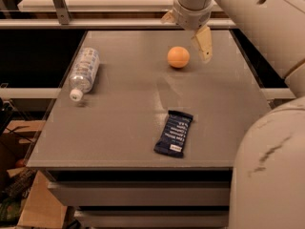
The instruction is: Move orange near blue plastic bottle
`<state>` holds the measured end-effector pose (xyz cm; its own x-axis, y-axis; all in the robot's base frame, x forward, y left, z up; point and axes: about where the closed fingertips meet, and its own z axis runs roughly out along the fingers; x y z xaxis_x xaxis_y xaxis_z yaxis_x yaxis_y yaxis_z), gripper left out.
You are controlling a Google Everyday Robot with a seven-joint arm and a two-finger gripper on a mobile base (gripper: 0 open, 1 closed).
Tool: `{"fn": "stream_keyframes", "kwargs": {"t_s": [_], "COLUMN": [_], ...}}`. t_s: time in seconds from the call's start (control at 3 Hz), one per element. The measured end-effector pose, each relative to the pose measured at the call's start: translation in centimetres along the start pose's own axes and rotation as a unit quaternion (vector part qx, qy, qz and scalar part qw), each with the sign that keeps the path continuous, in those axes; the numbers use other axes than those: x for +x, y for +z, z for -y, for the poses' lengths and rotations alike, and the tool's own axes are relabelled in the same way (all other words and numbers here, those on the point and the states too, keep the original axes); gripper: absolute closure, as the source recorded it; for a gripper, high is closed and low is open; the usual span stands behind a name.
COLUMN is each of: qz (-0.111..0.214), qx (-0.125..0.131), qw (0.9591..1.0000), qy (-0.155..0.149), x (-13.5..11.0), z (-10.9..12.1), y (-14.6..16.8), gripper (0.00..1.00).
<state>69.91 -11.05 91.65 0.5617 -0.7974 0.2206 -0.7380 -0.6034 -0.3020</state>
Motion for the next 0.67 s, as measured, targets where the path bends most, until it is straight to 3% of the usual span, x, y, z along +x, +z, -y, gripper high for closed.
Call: {"fn": "stream_keyframes", "kwargs": {"t_s": [0.67], "qz": [0.01], "qx": [-0.022], "qw": [0.9988], "qy": [-0.043], "x": [0.2], "z": [0.0], "y": [4.1], "gripper": [0.0]}}
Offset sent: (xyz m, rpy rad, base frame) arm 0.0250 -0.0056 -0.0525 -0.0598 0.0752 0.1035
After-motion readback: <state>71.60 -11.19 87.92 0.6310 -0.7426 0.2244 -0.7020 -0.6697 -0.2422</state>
